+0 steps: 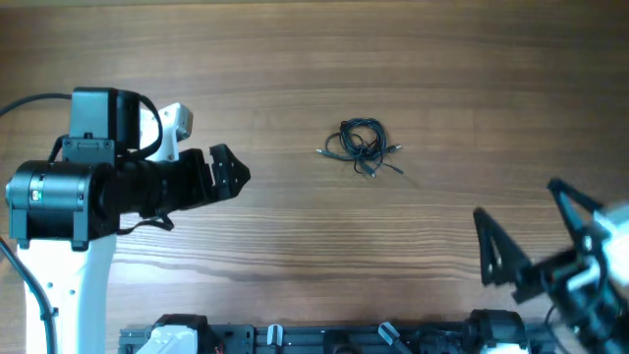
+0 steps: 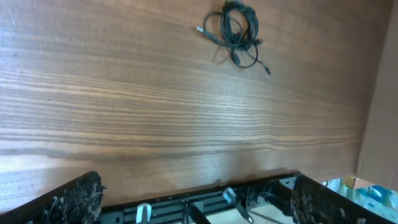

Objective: Untangle cables
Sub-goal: 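Raise both grippers and swing them toward the black cable bundle, then lower the left gripper onto the cable bundle and grasp it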

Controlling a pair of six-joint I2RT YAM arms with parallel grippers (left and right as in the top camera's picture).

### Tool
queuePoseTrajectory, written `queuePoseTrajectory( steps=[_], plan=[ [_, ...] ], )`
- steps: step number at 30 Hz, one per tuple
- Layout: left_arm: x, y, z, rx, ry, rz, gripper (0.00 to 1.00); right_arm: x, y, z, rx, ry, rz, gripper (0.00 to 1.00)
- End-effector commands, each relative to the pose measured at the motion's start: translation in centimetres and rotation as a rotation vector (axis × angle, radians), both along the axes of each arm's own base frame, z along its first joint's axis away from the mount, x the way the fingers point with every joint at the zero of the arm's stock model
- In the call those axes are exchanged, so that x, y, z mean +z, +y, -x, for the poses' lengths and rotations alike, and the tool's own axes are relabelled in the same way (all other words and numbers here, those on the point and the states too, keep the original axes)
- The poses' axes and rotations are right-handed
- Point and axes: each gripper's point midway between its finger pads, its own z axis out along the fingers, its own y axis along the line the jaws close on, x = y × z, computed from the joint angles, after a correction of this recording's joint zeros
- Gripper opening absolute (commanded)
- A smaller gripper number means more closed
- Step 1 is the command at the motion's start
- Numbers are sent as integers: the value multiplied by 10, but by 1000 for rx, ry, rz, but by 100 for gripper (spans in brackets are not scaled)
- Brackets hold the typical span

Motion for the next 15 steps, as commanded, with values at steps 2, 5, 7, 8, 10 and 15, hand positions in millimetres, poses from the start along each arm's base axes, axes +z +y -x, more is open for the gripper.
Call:
queuePoseTrajectory(
  steps=[2, 5, 7, 8, 10, 15],
  plan=[
    [3, -4, -16, 35, -11, 31, 100, -17, 30, -40, 227, 247, -41, 100],
    [0, -6, -21, 39, 2, 40, 100, -26, 57, -46, 398, 428, -247, 100],
    [-3, -9, -24, 31, 24, 57, 100, -38, 63, -52, 437, 553, -331, 100],
    [-5, -14, -25, 18, 40, 82, 100, -42, 65, -59, 454, 577, -346, 100],
    [-7, -22, -27, -4, 60, 108, 100, -53, 65, -70, 471, 613, -336, 100],
    [-23, -43, -40, -73, 100, 104, 100, -91, 46, -87, 301, 748, -287, 100]
  ],
)
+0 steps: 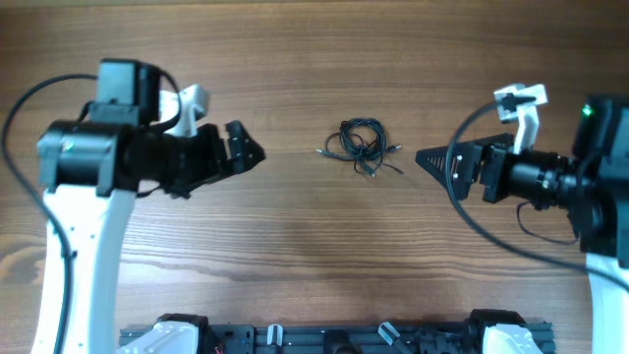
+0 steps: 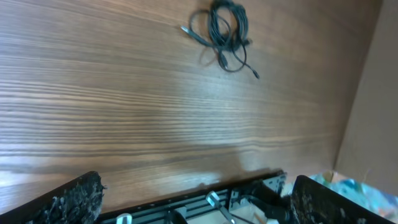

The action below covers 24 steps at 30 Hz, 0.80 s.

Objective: Untangle cables
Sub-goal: 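Lower the left gripper onto the cable bundle and grasp it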

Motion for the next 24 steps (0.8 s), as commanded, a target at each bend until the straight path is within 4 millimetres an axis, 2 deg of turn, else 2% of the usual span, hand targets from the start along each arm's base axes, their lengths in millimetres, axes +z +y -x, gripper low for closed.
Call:
queuePoseTrajectory(
  steps=[1, 3, 6, 9, 13, 21, 22, 24],
  plan=[
    [-8, -27, -12, -76, 20, 37, 100, -15, -13, -7, -80, 57, 80, 100],
    [-14, -41, -23, -99, 14, 40, 100, -22, -20, -8, -126, 89, 113, 100],
    [-29, -61, -38, -101, 45, 49, 100, -23, -20, -7, -128, 98, 114, 100],
    [-56, -89, -53, -146, 80, 46, 100, -23, -20, -6, -129, 105, 113, 100],
    [-86, -115, -67, -188, 109, 40, 100, -26, -20, -3, -127, 125, 113, 100],
    [-129, -160, -104, -114, 126, 90, 100, -27, -20, -1, -127, 137, 113, 100],
    [-132, -164, -108, -120, 115, 95, 99, -27, -20, -1, -127, 139, 113, 100],
    [-139, -170, -118, -121, 79, 84, 85, -28, -20, 0, -127, 143, 113, 100]
  ],
)
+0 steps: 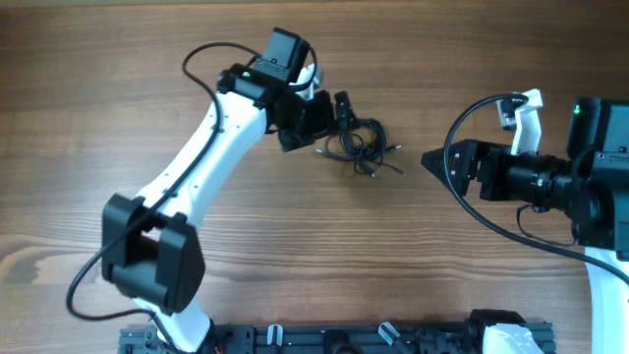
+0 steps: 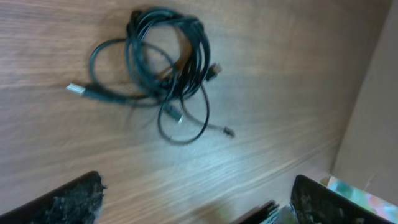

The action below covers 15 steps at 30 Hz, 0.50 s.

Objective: Untangle cables
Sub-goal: 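Lower the left gripper onto the cable bundle and grasp it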

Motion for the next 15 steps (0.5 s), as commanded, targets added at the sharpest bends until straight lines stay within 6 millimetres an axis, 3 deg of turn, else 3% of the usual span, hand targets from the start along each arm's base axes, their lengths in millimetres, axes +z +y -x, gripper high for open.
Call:
queuePoseTrajectory(
  steps=[1, 7, 15],
  plan=[
    [-16, -13, -13, 20, -16, -11, 82, 3, 0, 1, -5, -3, 8, 100],
    [-49, -3, -33, 171, -34, -161, 90, 3, 0, 0, -4, -3, 8, 100],
    [-81, -28, -36, 208, -3, -157, 88, 0, 0, -2, 0, 1, 11, 100]
  ],
)
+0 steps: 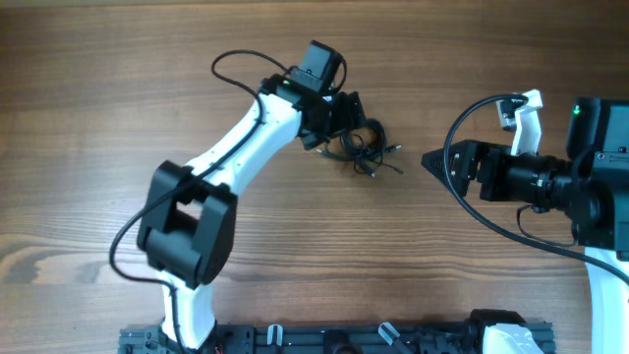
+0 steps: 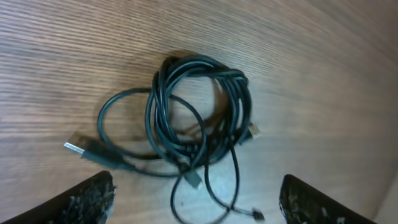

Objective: Untangle cables
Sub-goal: 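Lower the left gripper onto the cable bundle and grasp it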

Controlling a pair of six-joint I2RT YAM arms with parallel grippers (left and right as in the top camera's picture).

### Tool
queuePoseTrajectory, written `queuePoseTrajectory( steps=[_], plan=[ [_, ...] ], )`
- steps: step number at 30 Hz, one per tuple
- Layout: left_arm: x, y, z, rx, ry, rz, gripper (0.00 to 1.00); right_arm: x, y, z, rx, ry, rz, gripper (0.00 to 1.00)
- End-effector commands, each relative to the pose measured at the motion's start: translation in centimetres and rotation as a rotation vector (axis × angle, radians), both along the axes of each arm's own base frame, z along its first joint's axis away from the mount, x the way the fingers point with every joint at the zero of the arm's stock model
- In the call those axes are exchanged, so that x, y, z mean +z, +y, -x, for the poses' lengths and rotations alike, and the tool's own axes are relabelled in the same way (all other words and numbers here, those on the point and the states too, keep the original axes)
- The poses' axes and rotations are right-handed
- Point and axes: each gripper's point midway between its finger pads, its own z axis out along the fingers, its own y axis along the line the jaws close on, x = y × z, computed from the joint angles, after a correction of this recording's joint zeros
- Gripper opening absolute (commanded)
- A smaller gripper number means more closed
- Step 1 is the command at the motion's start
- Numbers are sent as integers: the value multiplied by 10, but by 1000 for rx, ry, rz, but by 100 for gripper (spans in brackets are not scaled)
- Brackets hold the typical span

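Note:
A tangle of dark thin cables (image 1: pixel 361 143) lies on the wooden table (image 1: pixel 118 79) a little right of centre. In the left wrist view the bundle (image 2: pixel 199 118) is a coil with a silver USB plug (image 2: pixel 78 148) trailing left and a small plug (image 2: pixel 255 214) below. My left gripper (image 1: pixel 342 120) hovers at the bundle's upper left edge. It is open (image 2: pixel 198 208), with the fingers (image 2: pixel 93 199) wide apart and nothing between them. My right gripper (image 1: pixel 432 159) points at the bundle from the right, a short gap away, and its jaws are seen edge-on.
A black rail with clamps (image 1: pixel 334 339) runs along the table's near edge. The left arm's white links (image 1: pixel 236 138) stretch diagonally from the near left to the bundle. The right arm's body and cable loop (image 1: pixel 531 177) fill the right side.
My left gripper has moved a little to the right and nearer the cables, which now fill more of the wrist view. The right arm has not moved.
At first my left gripper was far left of the table and my right was at the near right corner with fingers spread. Then both faced the bundle from either side. The left gripper then stood at the bundle's left edge, and now hovers over it, open.

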Motion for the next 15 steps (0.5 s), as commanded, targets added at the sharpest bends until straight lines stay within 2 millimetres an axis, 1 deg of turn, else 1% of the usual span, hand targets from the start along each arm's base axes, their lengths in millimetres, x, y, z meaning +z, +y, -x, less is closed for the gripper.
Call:
queuePoseTrajectory(
  steps=[1, 3, 8, 12, 15],
  plan=[
    [-17, -7, -3, 40, -1, -39, 85, 0, 0, -3, 2, 2, 8, 100],
    [-26, -6, -4, 72, 4, -66, 81, -1, 0, -4, 3, 6, 9, 100],
    [-46, -14, -1, 123, 45, -74, 79, -5, 0, -7, 4, 24, 8, 100],
    [-53, -21, 2, 107, 44, -75, 78, -9, 0, -10, 4, 42, 7, 100],
    [-54, -19, 0, 114, 30, -95, 75, -10, 0, -11, 4, 47, 6, 100]
  ],
)
